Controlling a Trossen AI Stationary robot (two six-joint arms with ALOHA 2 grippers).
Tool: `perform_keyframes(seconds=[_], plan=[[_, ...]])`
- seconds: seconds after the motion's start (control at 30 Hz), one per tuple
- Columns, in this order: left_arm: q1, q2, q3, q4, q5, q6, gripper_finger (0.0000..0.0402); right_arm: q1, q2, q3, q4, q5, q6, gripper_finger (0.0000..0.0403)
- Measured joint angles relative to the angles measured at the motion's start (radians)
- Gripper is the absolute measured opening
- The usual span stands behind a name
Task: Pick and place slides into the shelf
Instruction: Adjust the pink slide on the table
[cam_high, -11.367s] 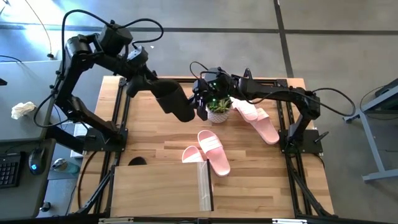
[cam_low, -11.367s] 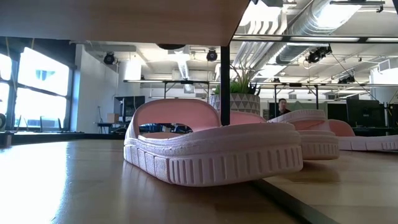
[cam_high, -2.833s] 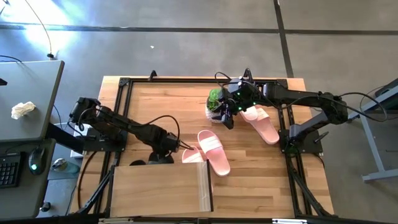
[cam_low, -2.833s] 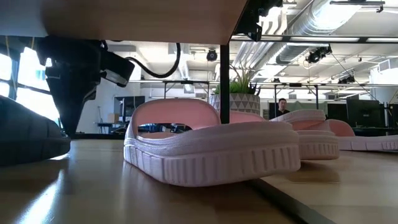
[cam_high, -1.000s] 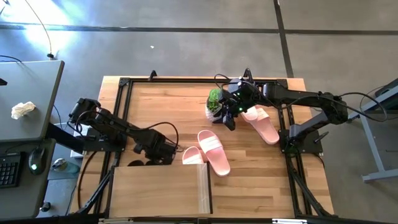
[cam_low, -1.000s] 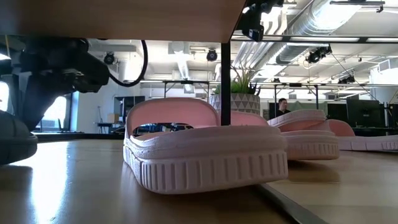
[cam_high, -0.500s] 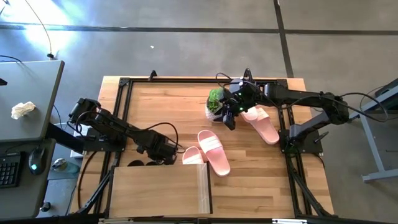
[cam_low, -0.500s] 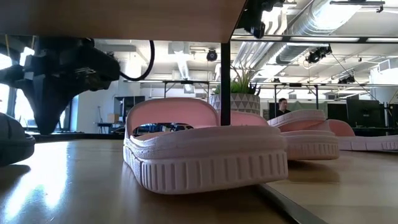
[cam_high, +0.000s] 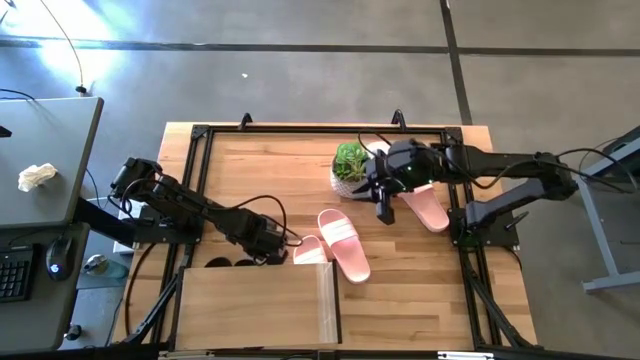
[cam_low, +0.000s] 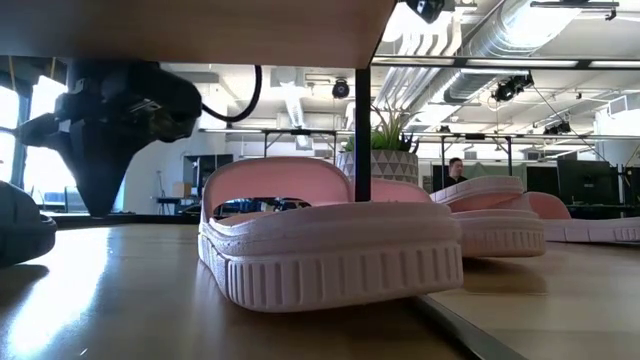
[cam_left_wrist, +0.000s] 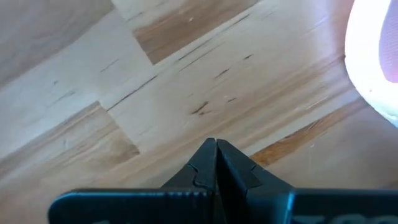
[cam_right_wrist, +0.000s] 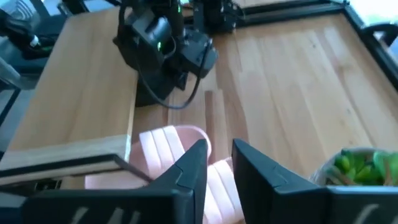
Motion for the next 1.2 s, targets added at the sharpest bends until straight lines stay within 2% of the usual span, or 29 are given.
perform_keyframes(seconds=[0.2, 0.37, 0.53, 0.63, 0.77, 0.93, 1.2], plan=[[0.023, -0.018, 0.000, 0.004, -0.051, 0.000, 0.0001, 0.009, 0.000, 0.000, -0.094, -0.007, 0.064, 0.0056], [0.058, -0.085, 0.000, 0.008, -0.098, 0.006, 0.0001, 0.007, 0.000, 0.000, -0.212, -0.001, 0.087, 0.0064], [0.106, -0.178, 0.000, 0.092, -0.144, 0.075, 0.0001, 0.008, 0.001, 0.000, -0.250, -0.001, 0.065, 0.0101], [0.157, -0.223, 0.000, 0.192, -0.142, 0.175, 0.0001, 0.008, 0.019, 0.000, -0.251, -0.001, 0.043, 0.0132], [0.241, -0.244, 0.000, 0.316, -0.040, 0.288, 0.0008, 0.007, 0.076, 0.000, -0.295, -0.001, 0.024, 0.0168], [0.330, -0.237, 0.000, 0.412, 0.103, 0.336, 0.0058, -0.003, 0.164, 0.000, -0.288, -0.017, -0.056, 0.0187], [0.449, -0.213, 0.001, 0.377, 0.218, 0.352, 0.0173, -0.077, 0.270, -0.001, -0.278, -0.123, -0.121, 0.0188]])
